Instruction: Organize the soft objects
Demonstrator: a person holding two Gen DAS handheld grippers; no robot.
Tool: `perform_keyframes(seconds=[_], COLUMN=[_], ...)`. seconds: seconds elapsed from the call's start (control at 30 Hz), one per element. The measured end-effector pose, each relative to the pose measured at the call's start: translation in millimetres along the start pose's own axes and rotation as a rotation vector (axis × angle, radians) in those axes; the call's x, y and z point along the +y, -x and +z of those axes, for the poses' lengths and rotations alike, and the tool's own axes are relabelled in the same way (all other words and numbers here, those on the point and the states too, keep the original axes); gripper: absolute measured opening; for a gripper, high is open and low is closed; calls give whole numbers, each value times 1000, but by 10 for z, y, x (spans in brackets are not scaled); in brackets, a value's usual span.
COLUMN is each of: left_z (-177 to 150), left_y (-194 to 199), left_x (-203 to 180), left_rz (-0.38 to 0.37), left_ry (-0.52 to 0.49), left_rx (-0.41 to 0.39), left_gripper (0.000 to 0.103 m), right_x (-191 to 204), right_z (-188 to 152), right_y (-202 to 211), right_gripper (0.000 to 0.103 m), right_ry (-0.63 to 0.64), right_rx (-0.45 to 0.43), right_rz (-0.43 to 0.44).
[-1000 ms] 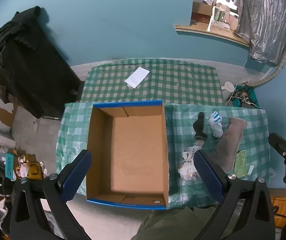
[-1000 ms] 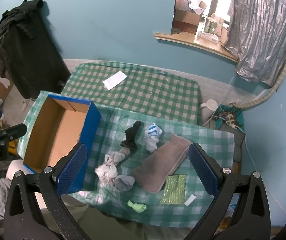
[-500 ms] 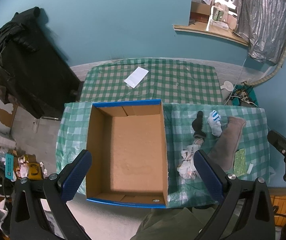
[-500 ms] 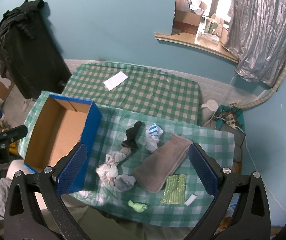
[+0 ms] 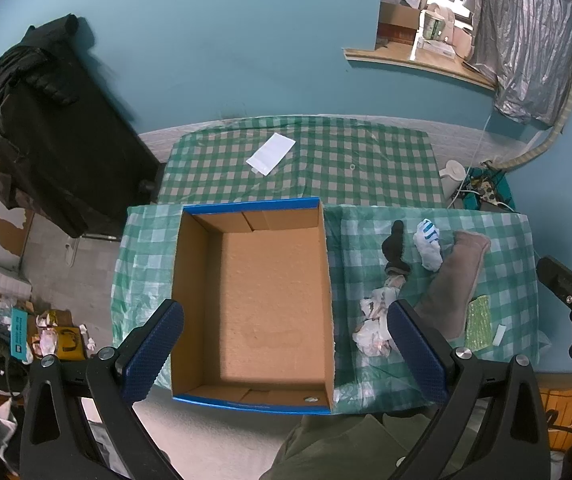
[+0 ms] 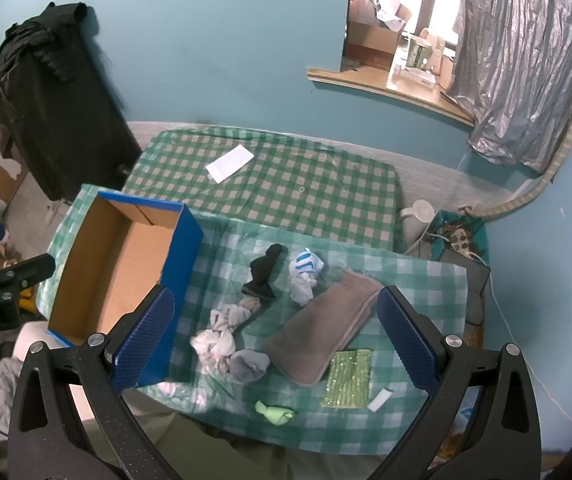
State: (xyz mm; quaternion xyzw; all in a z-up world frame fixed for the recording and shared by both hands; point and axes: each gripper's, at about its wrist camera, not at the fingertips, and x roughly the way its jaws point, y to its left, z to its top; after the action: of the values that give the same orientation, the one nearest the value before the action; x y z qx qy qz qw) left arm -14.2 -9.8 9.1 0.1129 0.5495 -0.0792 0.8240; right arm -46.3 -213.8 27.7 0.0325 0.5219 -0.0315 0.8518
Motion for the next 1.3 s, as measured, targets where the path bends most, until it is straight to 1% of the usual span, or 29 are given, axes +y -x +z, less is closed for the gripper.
perform_keyframes(seconds=[0.57, 0.93, 1.3], left_z=[-26, -116, -104], left_y=[5, 15, 8], left_x=[-12, -130, -118], left_rz=[-3, -8, -7], left_ry=[0, -12, -9], left_rx=[0, 5, 7], left_gripper=[102, 102, 102], right_x=[0, 19, 6], right_z=[12, 11, 3], right_y=[8, 37, 24], right_gripper=[100, 100, 100], right_ry=[0, 0, 0], right_rx=[-2, -3, -6], right_rz=[0, -2, 0])
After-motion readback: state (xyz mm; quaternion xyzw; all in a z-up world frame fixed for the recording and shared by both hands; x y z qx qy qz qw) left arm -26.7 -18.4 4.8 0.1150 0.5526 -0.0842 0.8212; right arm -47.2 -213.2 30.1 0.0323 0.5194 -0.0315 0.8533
